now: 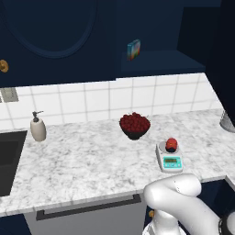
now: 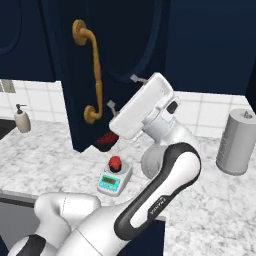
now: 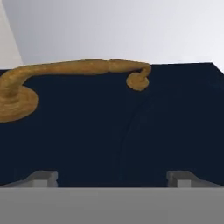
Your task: Pick the jam and place it on the digital scale for weighing, and close the cabinet.
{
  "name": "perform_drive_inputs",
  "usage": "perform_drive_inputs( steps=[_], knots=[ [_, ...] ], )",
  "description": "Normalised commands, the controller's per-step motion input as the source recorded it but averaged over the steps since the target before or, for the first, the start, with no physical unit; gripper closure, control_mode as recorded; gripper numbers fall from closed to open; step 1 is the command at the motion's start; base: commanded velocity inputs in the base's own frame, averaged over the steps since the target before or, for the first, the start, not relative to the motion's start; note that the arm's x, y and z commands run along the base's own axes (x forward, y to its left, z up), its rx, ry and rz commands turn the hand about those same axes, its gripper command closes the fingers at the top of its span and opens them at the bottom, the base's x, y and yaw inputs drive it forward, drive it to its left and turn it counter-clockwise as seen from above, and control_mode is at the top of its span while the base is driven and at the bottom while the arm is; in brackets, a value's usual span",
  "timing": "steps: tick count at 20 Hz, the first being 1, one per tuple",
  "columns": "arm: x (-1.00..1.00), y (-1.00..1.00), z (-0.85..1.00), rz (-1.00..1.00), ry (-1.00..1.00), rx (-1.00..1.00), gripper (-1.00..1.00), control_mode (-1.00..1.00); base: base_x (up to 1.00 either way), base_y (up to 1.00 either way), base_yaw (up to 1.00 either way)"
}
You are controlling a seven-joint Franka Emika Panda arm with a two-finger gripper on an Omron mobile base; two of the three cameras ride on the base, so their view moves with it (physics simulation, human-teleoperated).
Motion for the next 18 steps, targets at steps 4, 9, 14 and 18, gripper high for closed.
perform_drive_inputs(
  steps=[4, 9, 14, 18],
  knots=[
    [0.62, 1.00, -0.06, -0.44, 0.00, -0.34, -1.00, -1.00, 0.00, 0.00, 0.00],
    [0.92, 1.00, -0.10, -0.53, 0.00, -0.23, -1.00, -1.00, 0.00, 0.00, 0.00],
    [1.00, 1.00, -0.16, -0.55, 0.00, -0.20, -1.00, -1.00, 0.00, 0.00, 0.00],
    [1.00, 0.94, -0.04, -0.49, 0.00, -0.16, -1.00, -1.00, 0.00, 0.00, 0.00]
  ],
)
